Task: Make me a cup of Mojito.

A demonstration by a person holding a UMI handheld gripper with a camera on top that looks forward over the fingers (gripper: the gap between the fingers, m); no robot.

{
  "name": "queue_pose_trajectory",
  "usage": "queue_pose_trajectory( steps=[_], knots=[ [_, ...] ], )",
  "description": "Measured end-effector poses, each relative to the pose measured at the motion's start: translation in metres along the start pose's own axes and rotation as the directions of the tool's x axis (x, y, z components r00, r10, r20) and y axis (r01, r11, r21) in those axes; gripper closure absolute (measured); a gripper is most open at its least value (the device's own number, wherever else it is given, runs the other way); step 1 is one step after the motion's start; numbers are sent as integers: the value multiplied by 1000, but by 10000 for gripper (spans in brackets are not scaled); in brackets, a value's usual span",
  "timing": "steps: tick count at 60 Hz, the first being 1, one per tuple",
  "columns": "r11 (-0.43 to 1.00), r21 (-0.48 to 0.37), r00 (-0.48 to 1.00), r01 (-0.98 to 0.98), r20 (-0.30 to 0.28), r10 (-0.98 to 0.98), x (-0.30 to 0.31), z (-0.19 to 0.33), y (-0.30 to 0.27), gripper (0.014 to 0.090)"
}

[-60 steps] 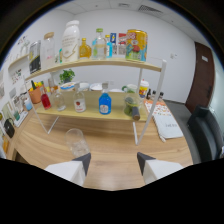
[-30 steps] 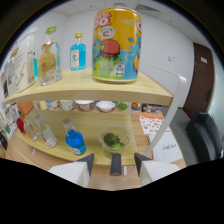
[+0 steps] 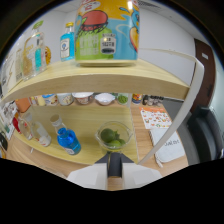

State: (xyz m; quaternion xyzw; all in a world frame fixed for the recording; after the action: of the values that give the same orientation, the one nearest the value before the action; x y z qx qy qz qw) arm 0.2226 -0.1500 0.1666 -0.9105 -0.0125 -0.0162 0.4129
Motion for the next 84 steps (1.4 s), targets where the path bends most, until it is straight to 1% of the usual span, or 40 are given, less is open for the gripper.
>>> queue_pose_trajectory(
  steps=[5, 13, 20, 25, 30, 38, 52, 58, 65, 72, 78, 84],
  knots=[
    [1000, -6, 1000, 3, -1, -3, 1, -2, 1, 877],
    [1000, 13, 1000, -1, -11, 1, 1, -12, -1, 884],
    [998, 61, 999, -9, -31, 11, -1, -39, -6, 886],
    [995, 96, 999, -21, -28, 24, -10, -62, -6, 886],
    [994, 105, 999, -29, -21, 32, -24, -80, 3, 887],
    [997, 76, 999, -31, -7, 31, -52, -89, 35, 888],
    [999, 32, 1000, -6, 10, 6, -96, -75, 77, 888],
    [999, 15, 999, 48, -6, -48, -105, -70, 84, 889],
    [986, 37, 985, 161, -73, -158, -103, -69, 77, 889],
    [915, 84, 908, 394, -194, -372, -98, -76, 60, 888],
    [765, 102, 750, 636, -314, -582, -96, -80, 41, 888],
    [553, 75, 529, 830, -419, -738, -98, -82, 28, 889]
  ],
)
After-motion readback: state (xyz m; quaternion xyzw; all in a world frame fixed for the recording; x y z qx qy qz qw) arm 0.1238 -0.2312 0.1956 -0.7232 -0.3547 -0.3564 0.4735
